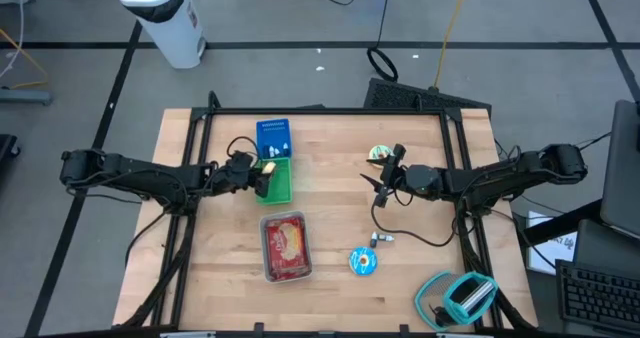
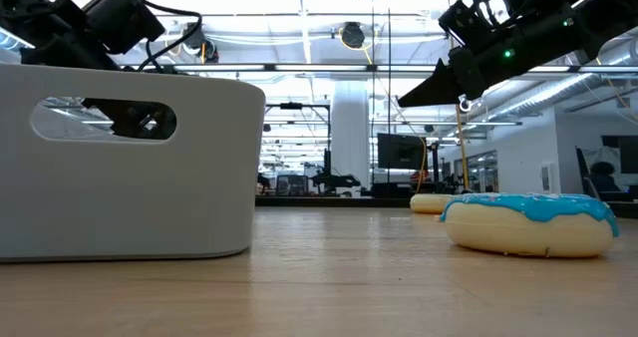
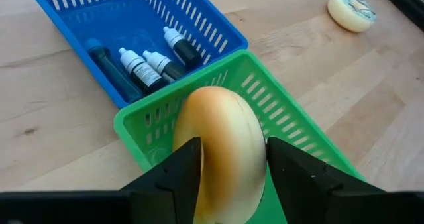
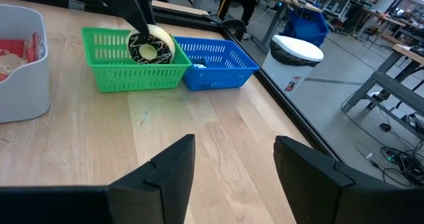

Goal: Pick & Place Food Item
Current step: Put the black donut into the green bin

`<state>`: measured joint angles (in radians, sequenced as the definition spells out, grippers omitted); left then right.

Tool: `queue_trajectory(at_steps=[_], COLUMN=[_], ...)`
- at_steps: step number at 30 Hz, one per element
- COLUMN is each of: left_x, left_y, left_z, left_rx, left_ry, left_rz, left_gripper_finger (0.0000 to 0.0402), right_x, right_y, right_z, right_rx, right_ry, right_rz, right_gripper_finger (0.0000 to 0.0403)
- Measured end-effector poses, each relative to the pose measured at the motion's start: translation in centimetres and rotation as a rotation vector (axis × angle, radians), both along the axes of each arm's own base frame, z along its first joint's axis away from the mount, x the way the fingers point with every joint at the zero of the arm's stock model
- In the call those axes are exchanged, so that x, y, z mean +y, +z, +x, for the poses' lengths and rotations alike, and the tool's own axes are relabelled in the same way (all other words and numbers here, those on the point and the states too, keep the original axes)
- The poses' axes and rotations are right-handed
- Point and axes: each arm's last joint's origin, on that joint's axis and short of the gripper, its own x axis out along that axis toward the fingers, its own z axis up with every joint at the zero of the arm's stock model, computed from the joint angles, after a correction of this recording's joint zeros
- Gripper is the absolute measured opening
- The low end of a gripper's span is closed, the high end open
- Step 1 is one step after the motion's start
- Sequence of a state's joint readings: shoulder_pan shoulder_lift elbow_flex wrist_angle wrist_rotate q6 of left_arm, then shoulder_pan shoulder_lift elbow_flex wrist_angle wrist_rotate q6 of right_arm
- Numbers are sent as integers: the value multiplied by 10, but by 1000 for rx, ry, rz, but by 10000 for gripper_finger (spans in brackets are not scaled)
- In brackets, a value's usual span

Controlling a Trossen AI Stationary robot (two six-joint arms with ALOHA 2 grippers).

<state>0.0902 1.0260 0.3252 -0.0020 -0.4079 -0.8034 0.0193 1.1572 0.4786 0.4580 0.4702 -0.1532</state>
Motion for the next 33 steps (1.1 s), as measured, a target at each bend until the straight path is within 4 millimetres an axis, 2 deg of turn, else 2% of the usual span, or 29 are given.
queue_trajectory(at_steps=[10, 19, 33], left_x=[0, 1, 1], left_y=[0, 18, 17], left_z=[0, 4, 1], left_rx=[6, 118, 156], left_ry=[2, -13, 39], left_rz=[-2, 23, 21], left_gripper_finger=[175, 175, 175], right_x=[0, 0, 0], right_y=[0, 0, 0], right_z=[0, 0, 0], right_rx=[0, 0, 1], right_ry=[0, 0, 0], right_rz=[0, 0, 0], right_gripper_finger=[196, 197, 196])
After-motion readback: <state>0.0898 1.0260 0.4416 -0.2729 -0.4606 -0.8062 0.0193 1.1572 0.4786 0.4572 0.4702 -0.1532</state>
